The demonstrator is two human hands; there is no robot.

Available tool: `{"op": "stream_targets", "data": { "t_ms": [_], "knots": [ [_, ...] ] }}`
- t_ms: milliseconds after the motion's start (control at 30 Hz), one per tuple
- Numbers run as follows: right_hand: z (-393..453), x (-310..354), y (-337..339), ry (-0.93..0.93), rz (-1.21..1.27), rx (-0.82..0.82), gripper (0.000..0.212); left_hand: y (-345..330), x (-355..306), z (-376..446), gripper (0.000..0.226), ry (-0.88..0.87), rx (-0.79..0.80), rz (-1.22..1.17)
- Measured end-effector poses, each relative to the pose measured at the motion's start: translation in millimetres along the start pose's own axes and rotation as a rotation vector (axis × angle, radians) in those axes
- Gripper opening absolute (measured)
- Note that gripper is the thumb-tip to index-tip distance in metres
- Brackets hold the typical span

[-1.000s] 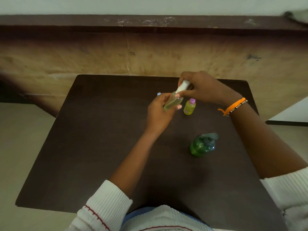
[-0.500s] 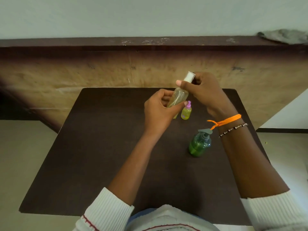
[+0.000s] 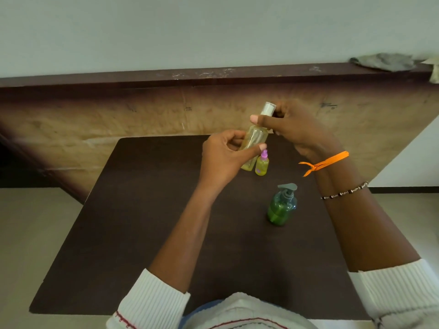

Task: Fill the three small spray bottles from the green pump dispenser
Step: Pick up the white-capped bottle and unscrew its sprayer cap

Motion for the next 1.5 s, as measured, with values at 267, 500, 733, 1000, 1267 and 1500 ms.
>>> {"op": "stream_targets", "data": {
  "t_ms": [267, 500, 733, 1000, 1267, 1500],
  "knots": [
    [5, 23, 10, 0.064, 0.002, 0.092, 0.027, 0, -6, 11, 0.023, 0.073, 0.131, -0.278],
    [4, 48, 10, 0.111, 0.326, 0.571, 0.022, -2, -16, 3, 0.061, 0.102, 0.509, -0.803],
    [7, 35, 12, 0.095, 0.18, 0.217, 0.028, 20, -33, 7, 0.032, -0.132, -0.194, 0.097],
    [4, 27, 10, 0.114, 0.324, 0.226, 0.031, 21, -30, 8, 0.023, -0.098, -0.089, 0.072],
    [3, 23, 17, 0.107, 0.295, 0.263, 0.017, 7, -16, 12, 0.02, 0.112, 0.17, -0.281],
    [-3, 14, -2, 0.013, 0.231, -0.141, 0.016, -1, -15, 12, 0.037, -0.087, -0.225, 0.086]
  ]
}}
Point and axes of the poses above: each hand's wrist, its own z-axis towards the middle knuckle, its own y-axis out of the back of the hand, x = y × z, the point moved 2 cm from there along z, towards the middle knuckle, and after that the axes turned 9 degrees about z, right-handed, at the moved point
